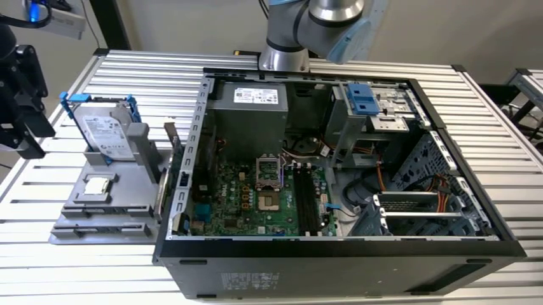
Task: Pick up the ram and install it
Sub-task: 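Pick up the ram and move it above insertion slot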
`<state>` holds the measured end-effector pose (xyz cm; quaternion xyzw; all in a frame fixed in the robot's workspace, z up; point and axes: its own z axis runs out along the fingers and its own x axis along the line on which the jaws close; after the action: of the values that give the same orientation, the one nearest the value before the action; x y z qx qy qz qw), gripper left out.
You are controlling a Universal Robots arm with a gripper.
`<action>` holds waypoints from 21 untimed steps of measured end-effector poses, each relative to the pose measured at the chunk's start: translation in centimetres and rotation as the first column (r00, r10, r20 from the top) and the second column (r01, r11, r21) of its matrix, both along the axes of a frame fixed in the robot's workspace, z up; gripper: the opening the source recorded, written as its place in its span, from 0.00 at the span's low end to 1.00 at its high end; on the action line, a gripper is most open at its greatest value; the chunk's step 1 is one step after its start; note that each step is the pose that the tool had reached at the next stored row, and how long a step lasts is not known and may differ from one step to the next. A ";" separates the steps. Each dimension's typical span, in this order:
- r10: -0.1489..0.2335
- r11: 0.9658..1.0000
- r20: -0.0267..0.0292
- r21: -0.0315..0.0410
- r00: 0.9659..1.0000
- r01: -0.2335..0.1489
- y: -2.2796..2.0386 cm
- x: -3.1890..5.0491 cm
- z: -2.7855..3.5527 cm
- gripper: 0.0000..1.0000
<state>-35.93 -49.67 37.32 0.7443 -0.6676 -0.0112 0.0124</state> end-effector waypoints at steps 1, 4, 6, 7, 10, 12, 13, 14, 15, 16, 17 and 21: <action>0.000 1.000 0.000 -0.006 1.000 0.000 0.01 0.00 -0.10 1.00; 0.000 1.000 0.000 -0.019 1.000 0.000 0.01 0.01 -0.43 1.00; 0.000 1.000 0.000 -0.022 1.000 0.000 0.01 0.01 -0.64 1.00; 0.000 1.000 0.000 -0.022 1.000 0.000 0.01 0.00 -0.76 1.00; 0.000 1.000 0.003 -0.022 1.000 0.000 0.01 0.00 -1.14 1.00; 0.000 1.000 0.008 -0.021 1.000 0.000 0.01 0.00 -1.41 1.00; 0.000 1.000 0.010 -0.019 1.000 0.000 0.00 0.00 -1.54 1.00; 0.000 1.000 0.012 -0.017 1.000 0.000 0.00 -0.01 -1.66 1.00; 0.000 1.000 0.013 -0.013 1.000 0.001 0.00 0.00 -1.79 1.00; 0.000 1.000 0.013 -0.005 1.000 0.001 0.00 0.00 -1.84 1.00; -0.001 1.000 0.013 0.007 1.000 0.001 -0.01 0.00 -1.90 1.00; -0.009 1.000 0.012 0.022 1.000 0.009 -0.02 -0.01 -2.31 1.00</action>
<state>-35.94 -49.69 35.01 0.7414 -0.6709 -0.0139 0.0001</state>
